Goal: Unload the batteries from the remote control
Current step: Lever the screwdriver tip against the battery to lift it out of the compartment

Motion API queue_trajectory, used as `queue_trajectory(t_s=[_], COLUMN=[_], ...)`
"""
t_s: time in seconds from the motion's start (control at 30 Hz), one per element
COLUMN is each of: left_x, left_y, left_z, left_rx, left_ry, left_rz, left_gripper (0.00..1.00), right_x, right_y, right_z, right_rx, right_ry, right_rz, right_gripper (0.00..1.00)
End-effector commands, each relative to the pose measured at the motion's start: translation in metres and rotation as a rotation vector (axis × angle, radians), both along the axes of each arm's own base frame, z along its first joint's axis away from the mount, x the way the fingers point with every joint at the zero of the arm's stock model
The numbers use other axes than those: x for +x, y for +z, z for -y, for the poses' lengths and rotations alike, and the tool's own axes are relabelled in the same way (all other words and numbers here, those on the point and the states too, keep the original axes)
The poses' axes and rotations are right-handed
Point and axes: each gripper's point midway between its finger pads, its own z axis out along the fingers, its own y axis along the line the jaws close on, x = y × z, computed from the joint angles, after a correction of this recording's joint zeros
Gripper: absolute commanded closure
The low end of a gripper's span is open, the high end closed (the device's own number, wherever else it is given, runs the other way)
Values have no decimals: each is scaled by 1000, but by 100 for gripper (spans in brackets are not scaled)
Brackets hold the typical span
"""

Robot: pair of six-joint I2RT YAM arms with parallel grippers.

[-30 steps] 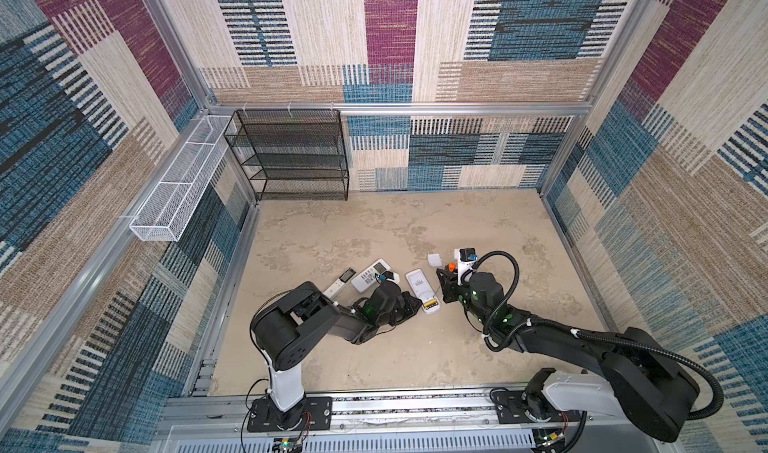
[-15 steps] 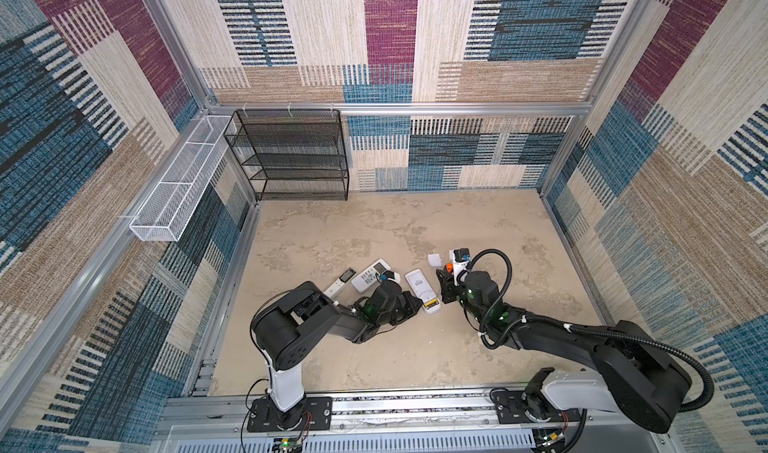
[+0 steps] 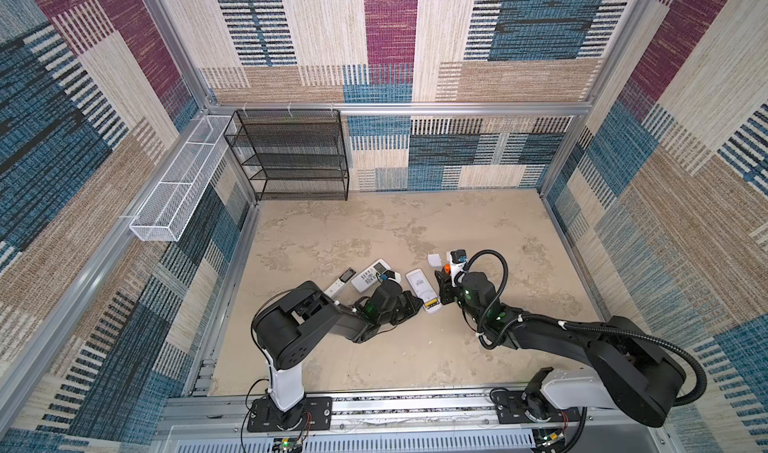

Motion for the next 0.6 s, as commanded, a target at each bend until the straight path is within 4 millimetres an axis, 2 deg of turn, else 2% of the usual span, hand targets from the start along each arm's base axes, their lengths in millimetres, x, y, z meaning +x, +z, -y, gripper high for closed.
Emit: queue_trajectory(t_s=[0.0, 0.2, 0.37, 0.57], left_x=[-20, -20, -20, -20], left_y=[-37, -36, -35, -34], left_z=[-19, -18, -19, -19], left_rx=[132, 138, 141, 139], left_ry=[1, 2, 3, 3], left_rz=[-123, -123, -122, -119], left_gripper=[87, 87, 87, 88], right_x=[-3, -2, -3, -3], right_y=[-8, -7, 10, 29], right_z=[-2, -6, -10, -10], right_rx=[-33, -8, 106, 163], right_ry=[15, 10, 4, 4], right_rz=[-19, -33, -44, -19], right_gripper=[100, 100, 100, 100])
